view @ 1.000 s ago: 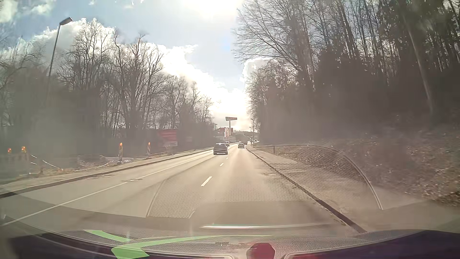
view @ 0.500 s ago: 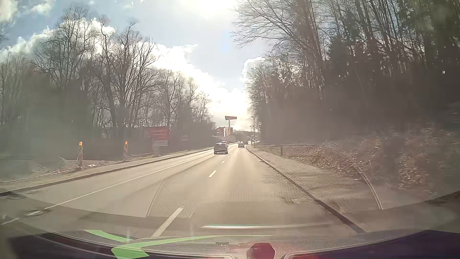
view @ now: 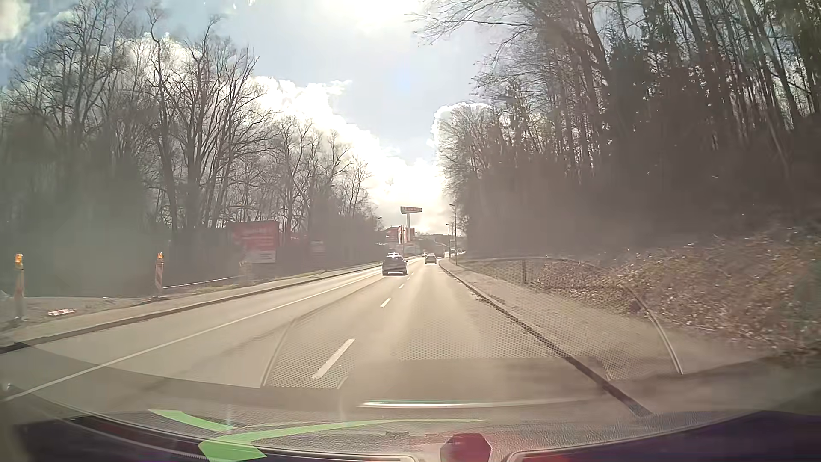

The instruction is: Follow the waypoints while adhering to traffic rules and regulations

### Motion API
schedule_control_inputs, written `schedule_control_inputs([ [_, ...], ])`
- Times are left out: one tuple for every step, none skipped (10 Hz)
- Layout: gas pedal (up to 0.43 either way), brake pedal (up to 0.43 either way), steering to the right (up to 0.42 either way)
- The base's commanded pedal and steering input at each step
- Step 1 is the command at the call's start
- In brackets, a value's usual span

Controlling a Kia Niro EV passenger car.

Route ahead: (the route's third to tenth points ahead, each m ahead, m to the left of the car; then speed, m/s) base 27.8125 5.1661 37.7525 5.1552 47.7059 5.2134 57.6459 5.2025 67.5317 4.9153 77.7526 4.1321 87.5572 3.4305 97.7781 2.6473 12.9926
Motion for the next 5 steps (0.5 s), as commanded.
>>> schedule_control_inputs([
  [0.248,0.000,0.000],
  [0.248,0.000,0.001],
  [0.248,0.000,0.000],
  [0.248,0.000,0.000],
  [0.248,0.000,0.000],
])
